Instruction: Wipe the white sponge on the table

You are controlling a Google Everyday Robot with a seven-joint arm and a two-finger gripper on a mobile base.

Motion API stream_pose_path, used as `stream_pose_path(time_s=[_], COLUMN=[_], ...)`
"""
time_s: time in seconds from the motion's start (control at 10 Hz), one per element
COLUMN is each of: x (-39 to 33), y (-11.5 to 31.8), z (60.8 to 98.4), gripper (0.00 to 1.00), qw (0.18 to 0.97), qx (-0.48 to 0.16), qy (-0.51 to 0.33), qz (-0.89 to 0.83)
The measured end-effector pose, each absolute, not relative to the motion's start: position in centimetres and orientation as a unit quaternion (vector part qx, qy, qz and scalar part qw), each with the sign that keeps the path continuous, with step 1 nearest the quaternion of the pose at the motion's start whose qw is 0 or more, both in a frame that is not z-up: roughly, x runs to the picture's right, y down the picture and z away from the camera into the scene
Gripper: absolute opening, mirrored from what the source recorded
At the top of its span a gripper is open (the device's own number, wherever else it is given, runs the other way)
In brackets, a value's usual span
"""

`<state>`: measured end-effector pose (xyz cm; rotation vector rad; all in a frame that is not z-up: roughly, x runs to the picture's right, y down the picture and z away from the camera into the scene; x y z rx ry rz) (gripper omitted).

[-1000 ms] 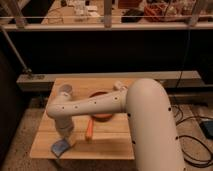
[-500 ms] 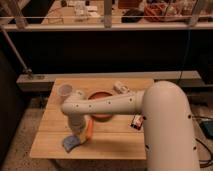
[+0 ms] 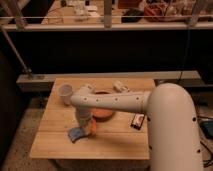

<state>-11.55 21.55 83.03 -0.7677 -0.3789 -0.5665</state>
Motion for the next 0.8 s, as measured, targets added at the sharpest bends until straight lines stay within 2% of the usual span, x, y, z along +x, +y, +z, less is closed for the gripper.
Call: stream_pose_path(time_s=[0.1,0.8], x=[-11.6,-16.7], y=[20.8,15.5], z=[83.6,87.0], gripper=[0.52,0.52], qw=[0.874,0.876], qx=[-0.363,-0.341], qy=[-0.182,-0.199], qz=[-0.266,-0.276])
